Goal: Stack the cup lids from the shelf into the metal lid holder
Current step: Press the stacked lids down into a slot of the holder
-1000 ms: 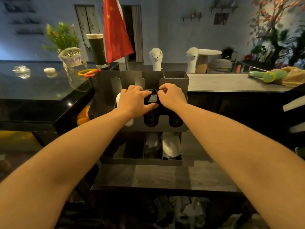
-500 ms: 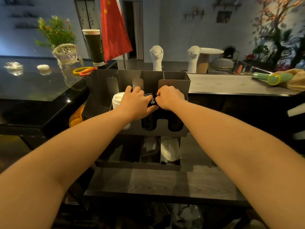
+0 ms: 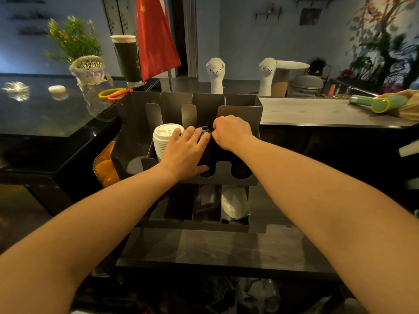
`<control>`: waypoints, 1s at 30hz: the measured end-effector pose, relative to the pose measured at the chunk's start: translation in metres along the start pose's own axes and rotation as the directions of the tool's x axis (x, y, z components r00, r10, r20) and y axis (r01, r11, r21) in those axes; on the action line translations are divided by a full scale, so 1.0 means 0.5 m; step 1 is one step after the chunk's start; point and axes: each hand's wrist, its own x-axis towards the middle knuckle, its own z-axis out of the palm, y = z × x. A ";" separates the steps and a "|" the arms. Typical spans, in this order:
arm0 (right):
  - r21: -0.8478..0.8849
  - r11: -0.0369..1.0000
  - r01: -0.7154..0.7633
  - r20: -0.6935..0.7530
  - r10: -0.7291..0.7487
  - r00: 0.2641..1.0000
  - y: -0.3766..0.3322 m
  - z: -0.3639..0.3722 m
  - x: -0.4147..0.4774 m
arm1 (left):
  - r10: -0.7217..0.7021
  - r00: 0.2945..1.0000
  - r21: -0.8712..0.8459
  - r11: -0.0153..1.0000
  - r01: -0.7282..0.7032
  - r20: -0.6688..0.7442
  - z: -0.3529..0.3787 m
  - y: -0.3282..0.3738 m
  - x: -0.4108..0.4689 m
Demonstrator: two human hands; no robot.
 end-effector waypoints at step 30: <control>-0.427 0.894 0.137 -0.087 -0.191 0.978 -0.017 0.103 -0.080 | -0.171 0.977 0.086 0.980 0.182 -0.125 0.068 0.048 -0.033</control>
